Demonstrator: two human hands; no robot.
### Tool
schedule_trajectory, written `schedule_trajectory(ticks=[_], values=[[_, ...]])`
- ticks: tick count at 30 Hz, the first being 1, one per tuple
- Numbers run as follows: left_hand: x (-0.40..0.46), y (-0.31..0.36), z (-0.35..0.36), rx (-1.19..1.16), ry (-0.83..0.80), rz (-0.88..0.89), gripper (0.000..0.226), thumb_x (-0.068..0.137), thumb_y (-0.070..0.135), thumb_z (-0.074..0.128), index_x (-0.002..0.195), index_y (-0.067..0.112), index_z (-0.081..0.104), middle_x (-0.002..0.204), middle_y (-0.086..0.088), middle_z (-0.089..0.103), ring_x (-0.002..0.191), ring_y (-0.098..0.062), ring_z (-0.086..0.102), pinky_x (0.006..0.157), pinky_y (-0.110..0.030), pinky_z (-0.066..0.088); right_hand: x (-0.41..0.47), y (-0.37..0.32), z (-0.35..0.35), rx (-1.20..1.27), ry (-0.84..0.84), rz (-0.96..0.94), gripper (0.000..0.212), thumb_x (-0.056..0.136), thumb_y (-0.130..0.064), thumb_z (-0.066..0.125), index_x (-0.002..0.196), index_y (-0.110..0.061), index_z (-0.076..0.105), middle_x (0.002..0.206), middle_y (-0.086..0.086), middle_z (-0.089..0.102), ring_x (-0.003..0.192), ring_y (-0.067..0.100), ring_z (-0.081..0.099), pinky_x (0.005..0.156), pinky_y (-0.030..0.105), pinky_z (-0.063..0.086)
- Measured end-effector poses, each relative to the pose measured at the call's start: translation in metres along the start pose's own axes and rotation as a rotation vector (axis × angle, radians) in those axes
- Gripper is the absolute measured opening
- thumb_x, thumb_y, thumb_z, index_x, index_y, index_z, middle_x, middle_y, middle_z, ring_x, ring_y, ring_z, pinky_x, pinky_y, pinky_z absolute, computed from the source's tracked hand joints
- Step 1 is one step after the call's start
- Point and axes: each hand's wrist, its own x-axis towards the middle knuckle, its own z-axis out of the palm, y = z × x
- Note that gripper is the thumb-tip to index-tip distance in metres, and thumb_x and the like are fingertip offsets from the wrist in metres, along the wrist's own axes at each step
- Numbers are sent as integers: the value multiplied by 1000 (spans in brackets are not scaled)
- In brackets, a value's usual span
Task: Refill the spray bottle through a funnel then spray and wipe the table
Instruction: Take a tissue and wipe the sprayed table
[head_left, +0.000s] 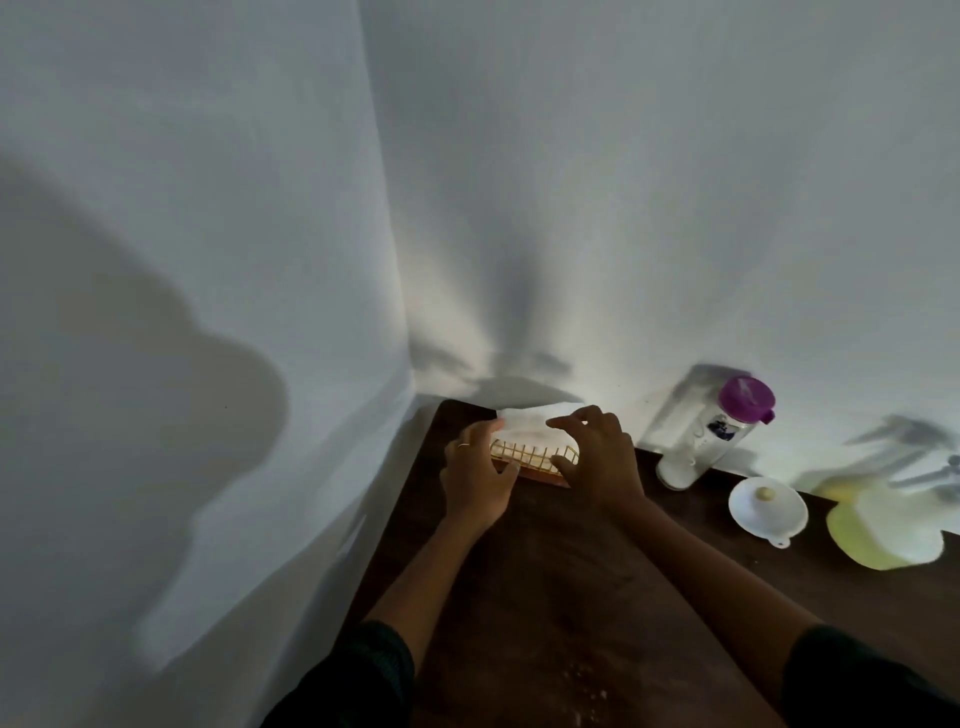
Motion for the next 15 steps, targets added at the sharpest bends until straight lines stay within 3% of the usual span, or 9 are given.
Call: schedule_trajectory(ticks=[3, 6, 11, 15], values=[[13, -5, 5, 46, -30, 0, 50, 84, 25, 65, 130, 31, 48, 143, 6, 37, 133, -23, 28, 101, -46, 34, 10, 3, 12, -111, -13, -78, 52, 55, -16, 85, 104, -20, 67, 101, 8, 61, 91, 33, 57, 67, 39, 44], [22, -9, 8, 52, -33, 6, 43, 81, 23, 66, 122, 35, 55, 142, 8, 37, 131, -22, 29, 100, -43, 33, 15, 4, 18, -172, 26, -105, 43, 50, -14, 87, 89, -18, 69, 87, 6, 64, 79, 31, 60, 60, 37, 44], [32, -12, 12, 45, -85, -2, 46, 79, 20, 68, 119, 39, 56, 142, 10, 35, 130, -22, 27, 100, -43, 33, 20, 5, 26, -85, 149, -86, 6, 71, -15, 76, 75, -17, 71, 73, 3, 65, 73, 31, 59, 59, 37, 41], [38, -10, 11, 56, -124, -26, 44, 79, 24, 68, 119, 39, 57, 144, 10, 34, 131, -22, 27, 100, -43, 31, 20, 4, 23, 54, 194, -53, 6, 79, -22, 65, 78, -18, 70, 79, 0, 67, 80, 27, 58, 65, 34, 37]])
